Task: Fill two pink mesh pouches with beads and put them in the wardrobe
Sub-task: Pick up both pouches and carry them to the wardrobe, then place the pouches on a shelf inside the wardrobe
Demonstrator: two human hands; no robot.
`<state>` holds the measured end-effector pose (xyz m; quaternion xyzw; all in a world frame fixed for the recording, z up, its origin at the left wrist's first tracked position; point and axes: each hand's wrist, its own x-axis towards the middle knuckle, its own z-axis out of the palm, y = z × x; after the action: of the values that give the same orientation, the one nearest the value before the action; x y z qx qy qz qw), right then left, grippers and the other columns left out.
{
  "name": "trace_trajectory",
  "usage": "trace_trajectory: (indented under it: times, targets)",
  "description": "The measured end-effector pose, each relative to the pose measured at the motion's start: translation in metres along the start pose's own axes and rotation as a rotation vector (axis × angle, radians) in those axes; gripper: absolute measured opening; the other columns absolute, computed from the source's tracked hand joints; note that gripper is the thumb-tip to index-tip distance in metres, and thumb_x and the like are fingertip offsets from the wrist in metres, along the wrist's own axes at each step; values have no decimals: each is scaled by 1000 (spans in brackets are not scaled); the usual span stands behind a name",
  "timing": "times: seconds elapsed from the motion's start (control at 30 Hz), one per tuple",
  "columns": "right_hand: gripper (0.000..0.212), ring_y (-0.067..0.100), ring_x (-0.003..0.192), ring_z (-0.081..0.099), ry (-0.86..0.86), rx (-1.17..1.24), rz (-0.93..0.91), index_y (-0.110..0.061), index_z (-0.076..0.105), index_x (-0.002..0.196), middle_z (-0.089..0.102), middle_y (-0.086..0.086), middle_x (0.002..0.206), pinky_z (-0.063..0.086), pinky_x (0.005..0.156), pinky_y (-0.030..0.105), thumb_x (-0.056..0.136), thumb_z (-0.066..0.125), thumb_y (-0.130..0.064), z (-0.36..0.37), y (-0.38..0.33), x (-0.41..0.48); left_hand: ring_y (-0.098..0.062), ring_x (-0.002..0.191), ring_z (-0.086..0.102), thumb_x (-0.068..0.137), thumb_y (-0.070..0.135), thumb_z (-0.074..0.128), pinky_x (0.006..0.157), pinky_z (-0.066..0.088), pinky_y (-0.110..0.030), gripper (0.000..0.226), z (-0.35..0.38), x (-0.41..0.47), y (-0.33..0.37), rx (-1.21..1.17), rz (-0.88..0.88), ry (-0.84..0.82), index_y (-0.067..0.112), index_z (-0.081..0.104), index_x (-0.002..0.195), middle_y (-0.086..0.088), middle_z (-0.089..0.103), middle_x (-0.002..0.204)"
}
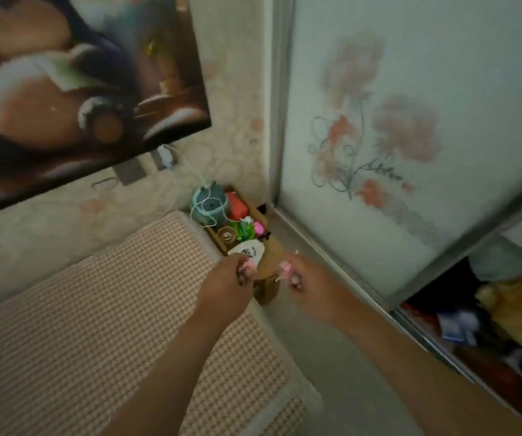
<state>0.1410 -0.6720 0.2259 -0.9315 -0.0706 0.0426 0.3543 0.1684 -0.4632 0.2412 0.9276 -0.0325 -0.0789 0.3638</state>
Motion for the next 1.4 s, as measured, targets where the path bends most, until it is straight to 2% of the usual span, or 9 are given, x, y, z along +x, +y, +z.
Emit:
trace_trajectory:
  times: [0.13,0.3,0.4,0.53,0.63,0.77,0.9,1.13,1.4]
  targets:
    - [53,17,83,56,142,-3,110,-14,56,140,53,-1,105,51,82,33,87,60,-15,-131,16,-32,-14,100,62,88,27,64,89,52,-33,35,15,17,135,23,166,-132,31,59,122,7,65,110]
    - [61,19,85,55,280,-26,284,-18,49,146,47,2,107,54,84,42,86,59,-15,-247,59,-92,-14,112,58,88,32,59,97,47,-29,48,69,28,269,-24,372,-343,24,53,134,9,57,120]
    - [57,13,78,51,381,-59,383,-19,48,147,48,-1,102,49,81,33,92,62,-18,-300,80,-136,-10,105,58,93,35,56,90,45,-24,36,104,20,341,-25,504,-413,27,57,128,14,56,114]
    - [61,27,109,59,458,-123,576,-16,42,153,58,9,126,41,86,27,95,63,-19,-366,107,-194,-11,78,56,86,31,52,81,52,-34,11,154,11,430,-38,747,-551,42,54,85,12,60,89]
    - [67,24,106,62,550,-138,699,-22,37,156,56,-3,112,46,85,29,94,64,-21,-408,125,-241,-8,85,54,90,23,57,87,52,-33,18,185,-6,493,-27,874,-633,41,53,88,13,59,95]
    - [66,20,115,61,670,-99,878,-20,37,156,60,-2,125,41,94,18,95,62,-16,-442,148,-313,-22,76,59,86,17,51,69,51,-36,12,249,-38,559,-17,1022,-708,21,59,93,2,57,76]
    - [63,25,105,63,741,-111,1031,-18,41,152,55,4,120,50,102,35,93,60,-13,-466,189,-392,-18,105,59,92,22,54,80,46,-26,37,316,-84,617,35,1087,-777,33,55,127,5,61,115]
    - [61,28,109,58,831,-102,1194,-17,40,151,50,12,128,45,100,29,93,58,-13,-503,292,-519,-23,111,56,92,20,49,91,50,-36,39,457,-166,703,196,1148,-911,31,55,130,0,57,124]
    - [63,30,118,55,784,-97,1208,-13,33,157,53,15,133,46,107,40,97,54,-13,-532,405,-590,-22,106,55,90,21,50,87,50,-36,29,580,-214,772,353,1129,-887,28,55,117,0,57,115]
